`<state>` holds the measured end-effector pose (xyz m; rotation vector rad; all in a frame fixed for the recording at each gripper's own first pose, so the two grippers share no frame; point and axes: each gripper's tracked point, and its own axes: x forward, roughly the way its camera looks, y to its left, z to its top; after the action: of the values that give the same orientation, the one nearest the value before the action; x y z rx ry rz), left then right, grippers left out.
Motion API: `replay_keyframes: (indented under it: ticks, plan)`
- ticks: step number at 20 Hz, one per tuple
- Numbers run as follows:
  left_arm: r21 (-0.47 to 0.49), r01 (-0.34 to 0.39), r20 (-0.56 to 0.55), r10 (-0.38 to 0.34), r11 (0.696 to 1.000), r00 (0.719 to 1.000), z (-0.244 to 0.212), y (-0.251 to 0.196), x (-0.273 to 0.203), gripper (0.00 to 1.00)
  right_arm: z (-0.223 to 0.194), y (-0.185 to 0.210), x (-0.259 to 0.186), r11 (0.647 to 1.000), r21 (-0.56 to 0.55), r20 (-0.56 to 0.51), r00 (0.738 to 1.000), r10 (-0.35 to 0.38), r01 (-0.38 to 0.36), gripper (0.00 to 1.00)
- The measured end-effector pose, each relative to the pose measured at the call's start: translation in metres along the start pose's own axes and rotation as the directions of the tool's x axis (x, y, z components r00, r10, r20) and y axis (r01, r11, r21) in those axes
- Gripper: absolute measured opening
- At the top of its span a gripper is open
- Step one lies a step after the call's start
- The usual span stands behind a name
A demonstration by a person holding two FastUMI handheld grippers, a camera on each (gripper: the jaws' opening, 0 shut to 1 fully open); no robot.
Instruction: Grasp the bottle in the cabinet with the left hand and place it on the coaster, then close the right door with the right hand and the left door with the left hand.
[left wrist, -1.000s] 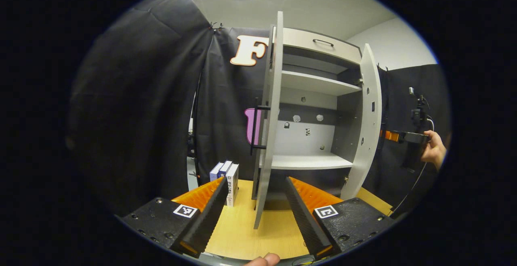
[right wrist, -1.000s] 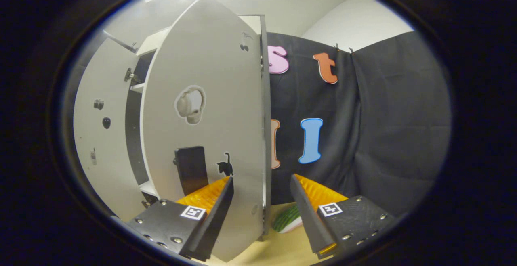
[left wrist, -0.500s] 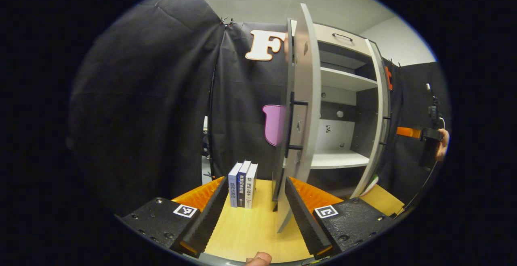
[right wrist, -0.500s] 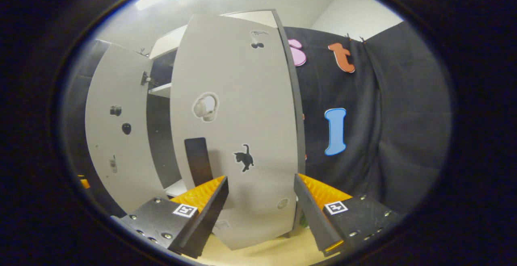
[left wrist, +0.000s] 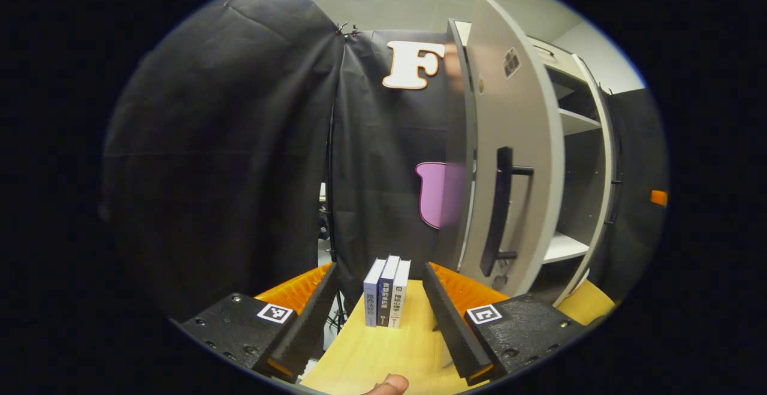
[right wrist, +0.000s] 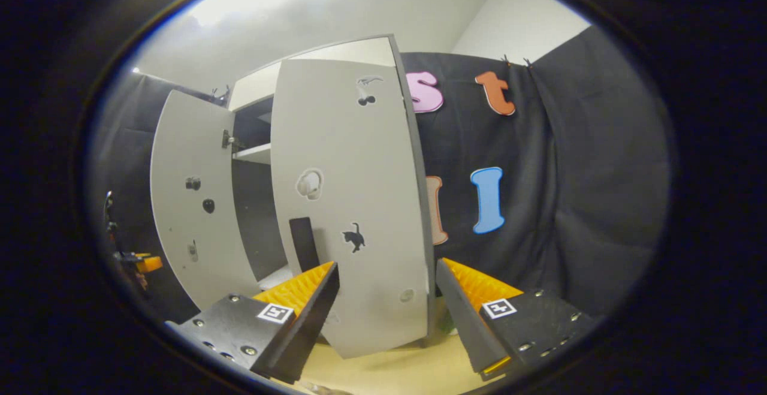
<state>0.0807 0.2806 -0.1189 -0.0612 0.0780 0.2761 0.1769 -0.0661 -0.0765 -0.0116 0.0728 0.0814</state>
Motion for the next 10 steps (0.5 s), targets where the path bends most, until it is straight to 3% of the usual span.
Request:
replay_keyframes:
  ticks: [2,3,6,7,10]
  plan:
    - [-0.026,0.010,0.015,-0.010,1.000,1.000,0.013,-0.006,0.013,0.90,-0.003,-0.011,-0.016,0.999,-0.054,0.004,1.000,-0.001,0.001,0.99]
    - [-0.036,0.018,0.024,-0.017,0.999,1.000,0.019,-0.010,0.020,0.85,-0.006,-0.014,-0.024,0.998,-0.062,0.003,1.000,0.002,-0.002,0.95]
    - [-0.037,0.045,0.052,-0.043,0.998,0.998,0.041,-0.026,0.038,0.85,-0.004,-0.024,-0.047,0.999,-0.051,0.009,1.000,-0.011,0.012,0.99]
    - [-0.029,0.042,0.048,-0.041,0.999,0.998,0.044,-0.029,0.044,0.90,-0.003,-0.024,-0.055,0.999,-0.050,0.015,1.000,-0.008,0.009,0.99]
    - [-0.049,0.050,0.019,-0.049,0.998,0.999,0.050,-0.043,0.054,0.85,0.007,-0.020,-0.078,1.000,0.001,0.039,0.999,0.027,-0.027,1.00]
